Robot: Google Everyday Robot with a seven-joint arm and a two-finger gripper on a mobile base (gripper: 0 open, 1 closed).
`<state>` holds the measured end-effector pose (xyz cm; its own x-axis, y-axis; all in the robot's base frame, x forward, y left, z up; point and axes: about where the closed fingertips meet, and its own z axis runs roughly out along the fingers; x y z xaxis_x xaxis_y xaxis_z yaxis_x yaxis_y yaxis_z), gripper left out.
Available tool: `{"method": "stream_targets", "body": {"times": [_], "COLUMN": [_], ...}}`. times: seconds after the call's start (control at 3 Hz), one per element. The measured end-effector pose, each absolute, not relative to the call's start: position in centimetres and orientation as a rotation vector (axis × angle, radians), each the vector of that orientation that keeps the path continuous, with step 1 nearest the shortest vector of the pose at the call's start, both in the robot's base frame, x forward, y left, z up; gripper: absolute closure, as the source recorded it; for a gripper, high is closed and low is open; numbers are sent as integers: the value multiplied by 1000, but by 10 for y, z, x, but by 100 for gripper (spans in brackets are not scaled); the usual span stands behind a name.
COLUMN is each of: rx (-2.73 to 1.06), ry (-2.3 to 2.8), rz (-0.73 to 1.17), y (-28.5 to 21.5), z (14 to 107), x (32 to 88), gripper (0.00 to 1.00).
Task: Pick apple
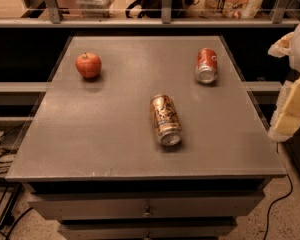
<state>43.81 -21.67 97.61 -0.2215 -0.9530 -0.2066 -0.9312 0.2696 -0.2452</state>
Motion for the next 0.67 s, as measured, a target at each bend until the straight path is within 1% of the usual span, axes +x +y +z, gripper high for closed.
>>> {"method": "stream_targets", "body": {"times": [0.67], "rx": [-1704], "ry": [2216], "rz": [-107], "y": [-211], "z": [978], "x": [444], "gripper": [0]}}
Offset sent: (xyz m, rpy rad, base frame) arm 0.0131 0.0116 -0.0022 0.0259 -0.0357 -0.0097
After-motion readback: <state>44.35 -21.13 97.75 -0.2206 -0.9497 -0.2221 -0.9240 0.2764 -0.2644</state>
